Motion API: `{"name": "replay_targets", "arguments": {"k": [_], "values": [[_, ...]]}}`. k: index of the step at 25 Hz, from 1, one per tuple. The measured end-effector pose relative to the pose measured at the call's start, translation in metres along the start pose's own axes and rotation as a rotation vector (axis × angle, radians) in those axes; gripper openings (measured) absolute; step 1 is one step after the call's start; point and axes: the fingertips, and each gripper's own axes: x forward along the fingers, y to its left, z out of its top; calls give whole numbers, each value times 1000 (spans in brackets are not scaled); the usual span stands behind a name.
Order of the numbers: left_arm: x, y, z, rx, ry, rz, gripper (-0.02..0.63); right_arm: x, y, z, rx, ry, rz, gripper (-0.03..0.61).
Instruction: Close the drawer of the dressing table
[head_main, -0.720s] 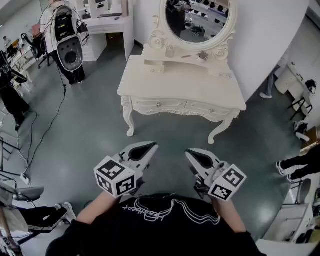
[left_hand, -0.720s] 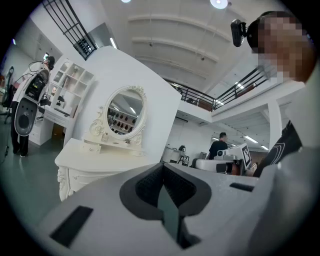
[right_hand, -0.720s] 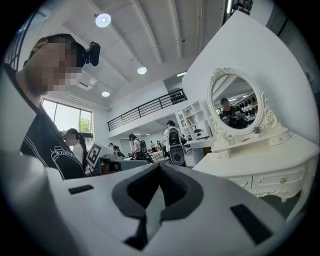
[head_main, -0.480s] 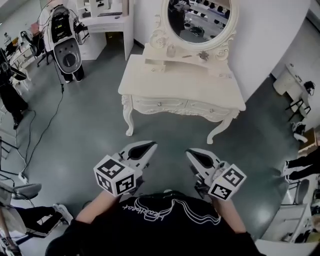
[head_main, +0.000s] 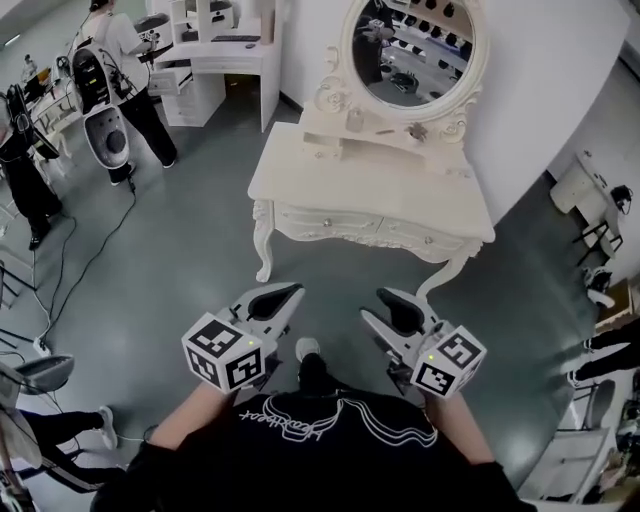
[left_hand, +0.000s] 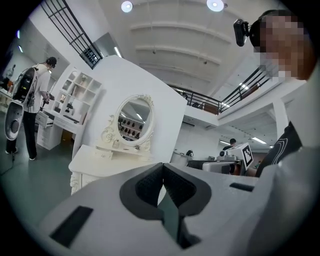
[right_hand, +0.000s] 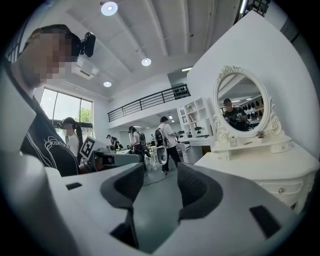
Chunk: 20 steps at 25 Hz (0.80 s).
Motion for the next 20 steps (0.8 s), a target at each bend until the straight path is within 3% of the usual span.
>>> {"name": "replay_targets", "arguments": {"k": [3,8,20], "values": [[0,8,2,15,8,29,3,10,-5,4,-12,2,31,249],[3,37,0,-9,31,84,3,38,-26,-3,23,24,61,264],[93,175,8,-56,109,158,3,159,-142,-5,66,69,100,260]]}}
